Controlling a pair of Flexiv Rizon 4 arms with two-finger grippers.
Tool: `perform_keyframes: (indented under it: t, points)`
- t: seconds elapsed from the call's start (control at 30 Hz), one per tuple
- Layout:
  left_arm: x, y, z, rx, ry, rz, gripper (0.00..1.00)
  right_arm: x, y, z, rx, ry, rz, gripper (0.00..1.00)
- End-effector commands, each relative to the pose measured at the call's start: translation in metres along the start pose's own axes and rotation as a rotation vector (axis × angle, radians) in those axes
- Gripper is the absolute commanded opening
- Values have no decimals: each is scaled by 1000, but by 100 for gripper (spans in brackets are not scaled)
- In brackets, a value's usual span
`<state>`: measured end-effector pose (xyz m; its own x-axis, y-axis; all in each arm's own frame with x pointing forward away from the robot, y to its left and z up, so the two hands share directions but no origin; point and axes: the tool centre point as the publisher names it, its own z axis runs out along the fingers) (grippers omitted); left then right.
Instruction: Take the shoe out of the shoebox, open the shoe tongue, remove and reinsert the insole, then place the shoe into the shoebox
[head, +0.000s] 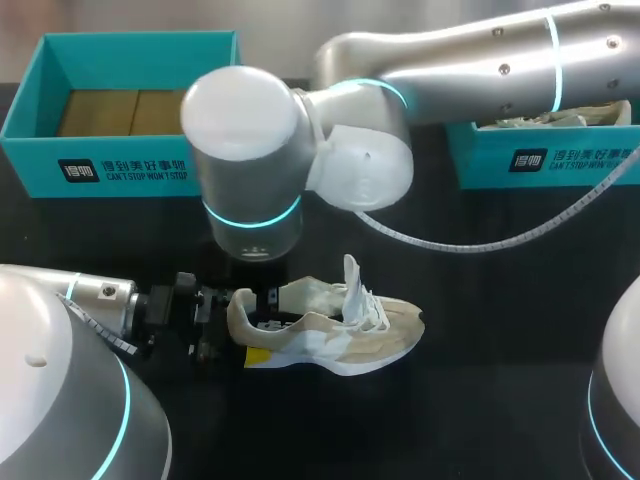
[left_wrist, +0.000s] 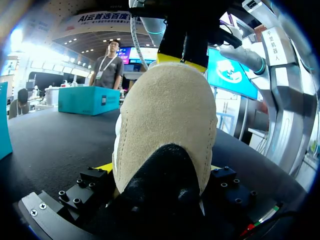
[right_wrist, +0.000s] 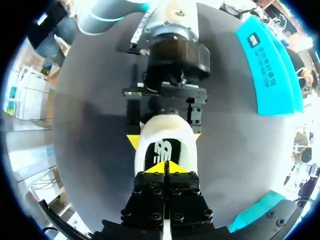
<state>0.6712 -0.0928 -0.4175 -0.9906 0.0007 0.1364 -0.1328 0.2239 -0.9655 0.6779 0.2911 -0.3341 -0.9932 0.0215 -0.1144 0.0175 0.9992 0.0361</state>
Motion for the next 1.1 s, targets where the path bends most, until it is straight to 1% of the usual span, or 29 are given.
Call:
perform_keyframes:
  t: [0.03,0.13,0.37,0.57,0.9,1.07,1.1]
  points:
    - [0,3,1,1,-1,0,0,0,-14,22,-63,-1,19,0]
    - [0,3,1,1,-1,0,0,0,-19,29,-77,-2,35,0]
    - [0,3,1,1,-1,0,0,-4,-22,42,-62,14,55,0]
    - [0,3,1,1,-1,0,0,-6,-35,49,-52,37,93,0]
    - [0,3,1,1,-1,0,0,-3,-55,51,-27,83,148,0]
    - [0,3,1,1,-1,0,0,-2,-66,51,-31,96,171,0]
    - [0,3,1,1,-1,0,0,-3,-67,51,-32,101,171,7]
